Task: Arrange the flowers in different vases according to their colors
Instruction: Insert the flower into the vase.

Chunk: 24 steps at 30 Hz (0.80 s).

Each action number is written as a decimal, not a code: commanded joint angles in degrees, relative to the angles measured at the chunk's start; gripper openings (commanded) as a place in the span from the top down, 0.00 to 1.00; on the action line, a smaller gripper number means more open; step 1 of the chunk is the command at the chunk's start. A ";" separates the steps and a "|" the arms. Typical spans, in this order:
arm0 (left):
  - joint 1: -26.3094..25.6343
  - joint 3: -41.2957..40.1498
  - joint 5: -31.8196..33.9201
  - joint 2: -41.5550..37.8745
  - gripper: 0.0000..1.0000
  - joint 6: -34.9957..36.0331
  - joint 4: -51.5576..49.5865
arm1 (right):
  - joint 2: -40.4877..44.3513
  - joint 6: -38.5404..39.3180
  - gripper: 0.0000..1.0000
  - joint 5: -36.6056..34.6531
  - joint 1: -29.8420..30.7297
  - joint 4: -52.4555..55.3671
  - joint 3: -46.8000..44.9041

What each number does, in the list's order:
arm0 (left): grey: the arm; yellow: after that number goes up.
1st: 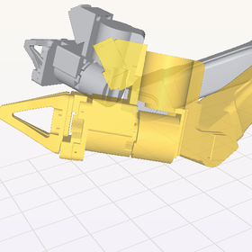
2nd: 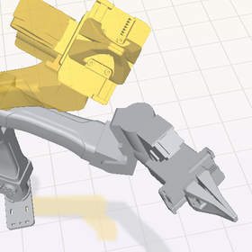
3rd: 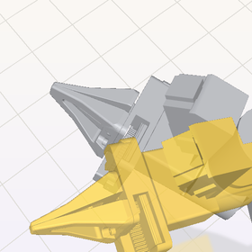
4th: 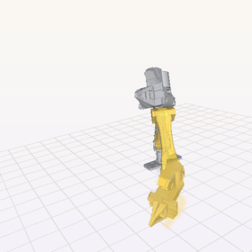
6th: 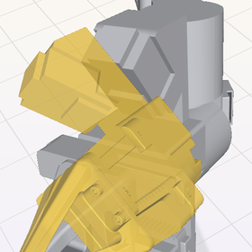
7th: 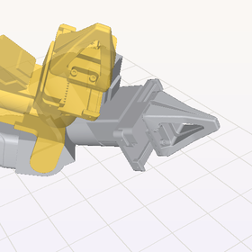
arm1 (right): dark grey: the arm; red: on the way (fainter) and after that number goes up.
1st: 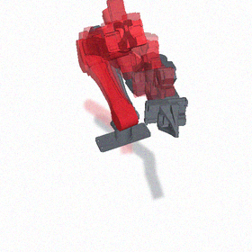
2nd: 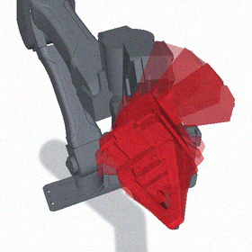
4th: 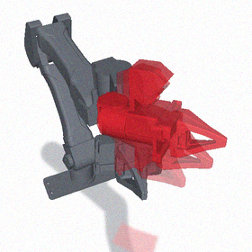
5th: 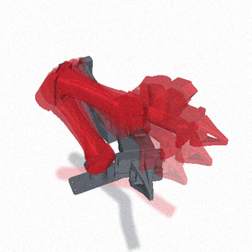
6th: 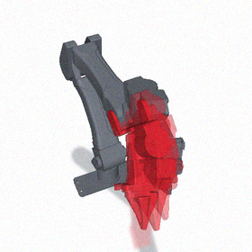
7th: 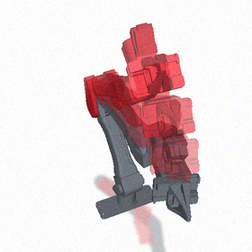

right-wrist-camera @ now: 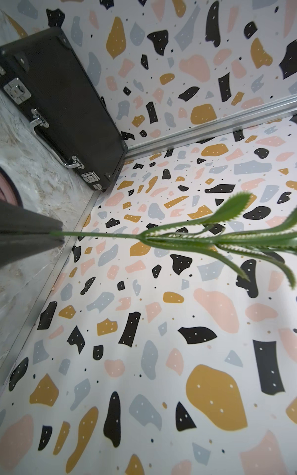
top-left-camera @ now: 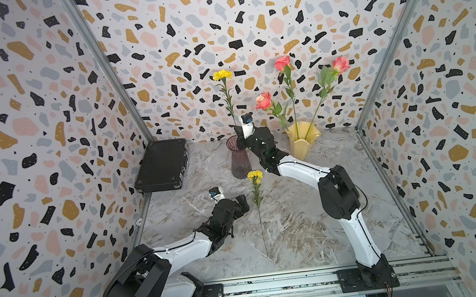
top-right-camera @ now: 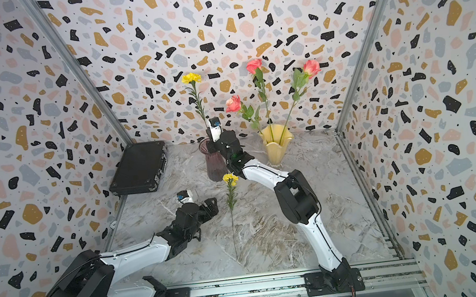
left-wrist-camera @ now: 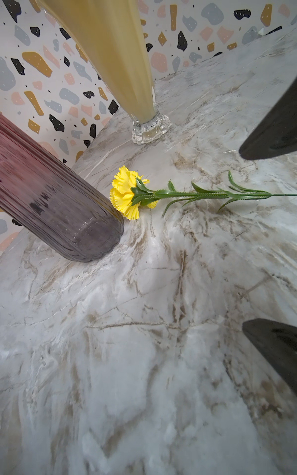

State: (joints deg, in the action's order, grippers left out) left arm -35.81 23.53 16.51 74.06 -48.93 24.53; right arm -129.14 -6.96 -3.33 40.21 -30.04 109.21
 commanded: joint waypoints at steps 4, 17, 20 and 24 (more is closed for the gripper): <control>-0.05 1.70 0.21 -0.32 0.01 0.06 1.70 | 5.89 1.93 0.57 1.04 0.49 0.97 0.22; -0.01 5.10 7.26 -2.98 0.01 -3.96 -11.11 | 17.49 2.75 0.44 -0.23 1.19 13.27 -1.65; 0.03 6.45 10.52 -3.95 0.01 -6.37 -15.96 | 21.38 3.40 0.42 -1.77 1.19 21.56 -0.89; 0.04 4.96 10.72 -5.14 0.01 -6.10 -13.88 | 23.06 3.64 0.32 -2.64 1.19 41.44 6.99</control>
State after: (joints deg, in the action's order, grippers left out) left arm -35.79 28.45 24.64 70.02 -54.00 11.84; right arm -108.86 -4.03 -4.43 41.17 -3.62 110.48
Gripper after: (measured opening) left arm 0.994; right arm 0.672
